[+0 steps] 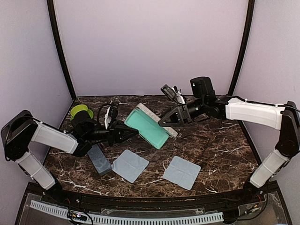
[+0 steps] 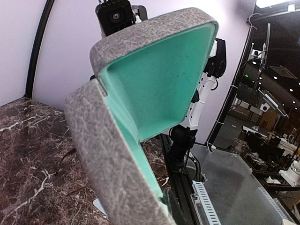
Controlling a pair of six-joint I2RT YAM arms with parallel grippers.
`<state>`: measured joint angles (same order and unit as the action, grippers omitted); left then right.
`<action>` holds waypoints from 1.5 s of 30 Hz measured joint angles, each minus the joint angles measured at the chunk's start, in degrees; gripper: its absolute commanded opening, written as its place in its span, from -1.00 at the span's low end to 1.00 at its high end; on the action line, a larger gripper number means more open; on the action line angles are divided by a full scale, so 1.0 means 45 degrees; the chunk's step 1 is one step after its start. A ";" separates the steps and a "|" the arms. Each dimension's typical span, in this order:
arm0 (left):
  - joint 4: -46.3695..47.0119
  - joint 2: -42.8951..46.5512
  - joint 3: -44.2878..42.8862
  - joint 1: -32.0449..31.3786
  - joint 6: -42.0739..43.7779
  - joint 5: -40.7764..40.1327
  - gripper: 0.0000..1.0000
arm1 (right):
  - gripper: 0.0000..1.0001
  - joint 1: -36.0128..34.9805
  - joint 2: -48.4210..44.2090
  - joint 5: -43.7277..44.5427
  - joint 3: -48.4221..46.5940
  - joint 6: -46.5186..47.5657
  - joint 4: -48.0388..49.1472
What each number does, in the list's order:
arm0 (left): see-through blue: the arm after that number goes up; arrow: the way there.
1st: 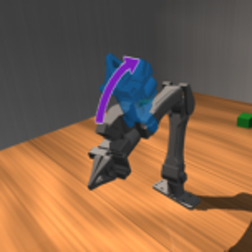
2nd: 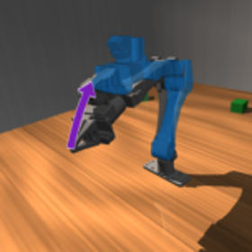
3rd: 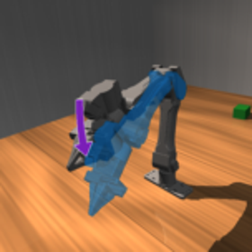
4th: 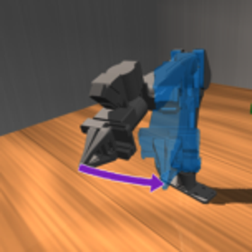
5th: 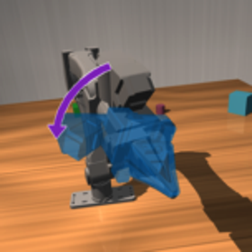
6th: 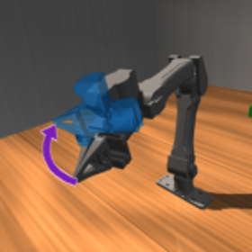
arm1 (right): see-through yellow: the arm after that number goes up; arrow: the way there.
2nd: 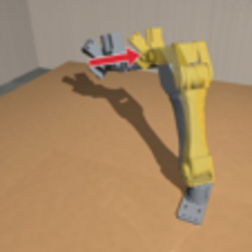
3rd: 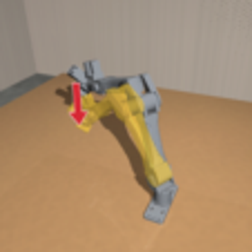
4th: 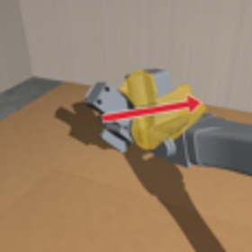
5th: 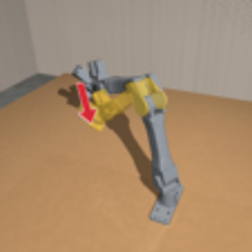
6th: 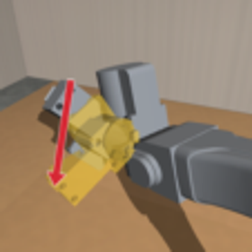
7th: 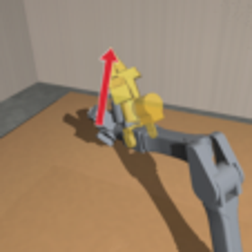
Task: Organize the sunglasses
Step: Place the opened sunglasses case at the center of the board.
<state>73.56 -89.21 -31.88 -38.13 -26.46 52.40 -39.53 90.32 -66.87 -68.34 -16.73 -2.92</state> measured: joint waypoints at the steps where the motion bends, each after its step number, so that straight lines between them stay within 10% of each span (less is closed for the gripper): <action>1: 0.0000 0.0000 0.0029 -0.0005 -0.0083 -0.0078 -0.31 | -0.52 0.0010 0.0000 0.0160 0.0000 -0.0024 -0.0019; 11: 0.0325 0.0593 0.1015 -0.0039 0.0233 -0.0933 0.64 | -0.52 0.0918 0.0967 0.3415 -0.0340 -0.0500 -0.1783; 27: -0.6484 0.3711 0.0918 -0.0039 0.2851 -0.6951 0.68 | -0.40 0.1122 0.4959 0.4765 -0.1195 0.0345 -0.3094; 45: -0.7344 0.3060 0.0845 -0.0039 0.2807 -0.7684 0.67 | 0.15 0.1107 0.6368 0.2191 -0.1501 -0.0651 -0.1375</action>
<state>40.51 -75.44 -28.08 -38.30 -13.82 17.82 -34.54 118.98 -57.01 -75.09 -19.66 -9.10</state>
